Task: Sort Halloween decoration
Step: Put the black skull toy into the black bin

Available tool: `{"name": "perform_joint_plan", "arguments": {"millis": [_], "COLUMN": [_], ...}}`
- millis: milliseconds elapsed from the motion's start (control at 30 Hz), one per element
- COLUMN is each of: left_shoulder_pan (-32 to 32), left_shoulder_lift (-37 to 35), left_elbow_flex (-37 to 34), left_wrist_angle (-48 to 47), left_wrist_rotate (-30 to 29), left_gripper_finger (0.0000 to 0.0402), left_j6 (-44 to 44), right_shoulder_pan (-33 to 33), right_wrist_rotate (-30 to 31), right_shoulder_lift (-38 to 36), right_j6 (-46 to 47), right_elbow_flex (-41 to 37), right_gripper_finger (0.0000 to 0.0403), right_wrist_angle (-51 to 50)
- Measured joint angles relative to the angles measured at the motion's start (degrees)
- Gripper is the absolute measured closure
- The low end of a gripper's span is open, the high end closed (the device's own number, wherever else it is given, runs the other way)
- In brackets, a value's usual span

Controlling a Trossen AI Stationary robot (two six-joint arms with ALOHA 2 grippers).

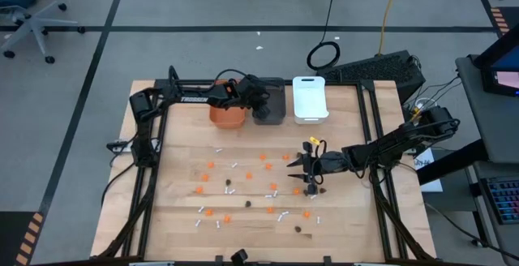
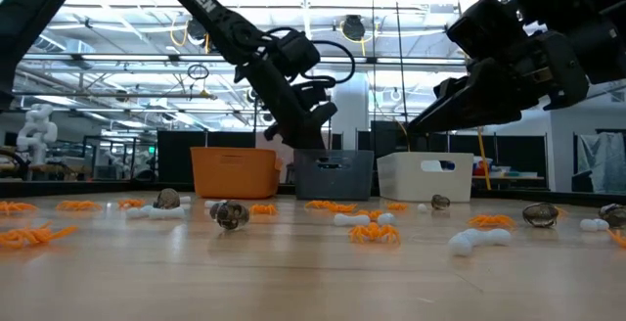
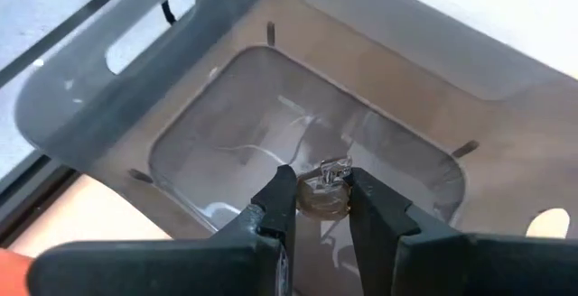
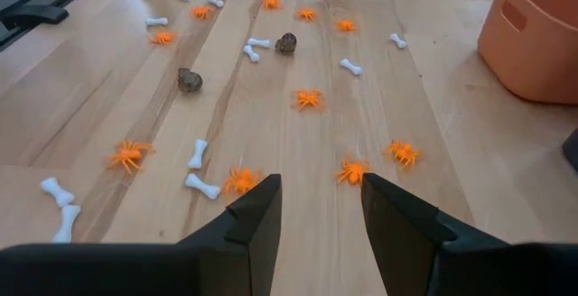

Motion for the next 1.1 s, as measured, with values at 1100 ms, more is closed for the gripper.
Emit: {"name": "perform_joint_plan", "arguments": {"millis": [1100], "left_shoulder_pan": [-36.31], "left_shoulder_lift": [-17.39], "left_elbow_flex": [-3.23], "left_wrist_angle": [-11.98], "left_wrist_rotate": [-28.32], "left_gripper_finger": [0.0210], "left_j6": [-10.01], "right_shoulder_pan": [0.01], "right_wrist_rotate": [0.01], "right_shoulder_lift": [0.61], "right_j6": [1.72], "right_elbow_flex": [0.00], "right_gripper_finger": [0.0264], "right_wrist_angle": [-1.22]}}
